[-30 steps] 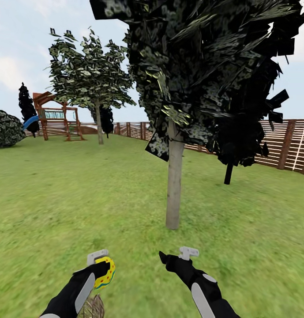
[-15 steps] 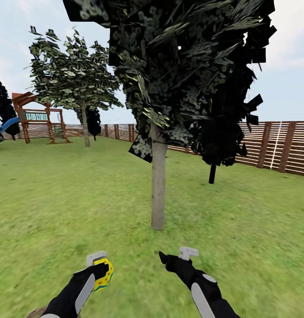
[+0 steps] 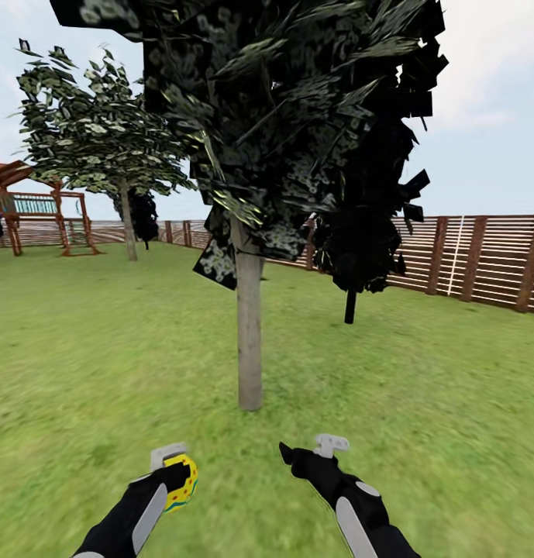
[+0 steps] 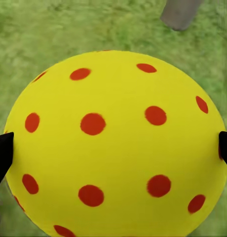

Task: Take the three Easter eggs out of the wicker basket on the lawn in the garden, then place them on the lawn next to a single tree (choose any tree) so that all three eggs are next to the same tree and none are left in the basket.

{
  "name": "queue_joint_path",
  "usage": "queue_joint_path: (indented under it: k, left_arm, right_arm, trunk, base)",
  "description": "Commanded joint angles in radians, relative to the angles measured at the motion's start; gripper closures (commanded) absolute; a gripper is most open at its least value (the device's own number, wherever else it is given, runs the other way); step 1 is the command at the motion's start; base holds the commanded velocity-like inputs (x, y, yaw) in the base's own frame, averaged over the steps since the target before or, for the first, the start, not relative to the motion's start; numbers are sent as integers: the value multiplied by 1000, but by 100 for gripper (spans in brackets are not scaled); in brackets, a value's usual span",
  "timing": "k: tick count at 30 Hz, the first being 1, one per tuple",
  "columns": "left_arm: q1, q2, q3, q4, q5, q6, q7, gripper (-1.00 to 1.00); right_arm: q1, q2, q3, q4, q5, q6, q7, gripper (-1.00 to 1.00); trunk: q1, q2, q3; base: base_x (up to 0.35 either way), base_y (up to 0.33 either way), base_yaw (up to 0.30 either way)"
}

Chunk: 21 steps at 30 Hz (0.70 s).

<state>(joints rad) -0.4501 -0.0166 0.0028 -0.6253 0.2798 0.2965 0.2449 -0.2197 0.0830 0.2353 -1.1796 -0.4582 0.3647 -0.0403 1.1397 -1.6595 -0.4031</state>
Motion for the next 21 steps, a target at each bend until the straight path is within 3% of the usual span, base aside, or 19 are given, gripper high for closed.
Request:
queue_joint_path:
  k: [1, 8, 11, 21]
  left_arm:
    - [0, 0, 0, 6, 9, 4, 5, 100]
    - [-1, 1, 0, 30, 9, -18, 5, 100]
    - [-1, 0, 0, 31, 9, -20, 5, 100]
    - [-1, 0, -1, 52, 7, -67, 4, 100]
  right_arm:
    - [-1, 0, 1, -1, -8, 3, -4, -100]
    - [-1, 1, -1, 4, -8, 3, -15, -100]
    - [-5, -1, -4, 50, -8, 2, -17, -100]
    - [-12, -2, -41, 127, -8, 1, -18, -100]
  trunk:
    - [0, -1, 0]
    - [0, -1, 5]
    - [0, -1, 3]
    - [0, -1, -10]
  base:
    - [235, -241, -213]
    - [247, -232, -142]
    - [251, -229, -14]
    - [252, -229, -59]
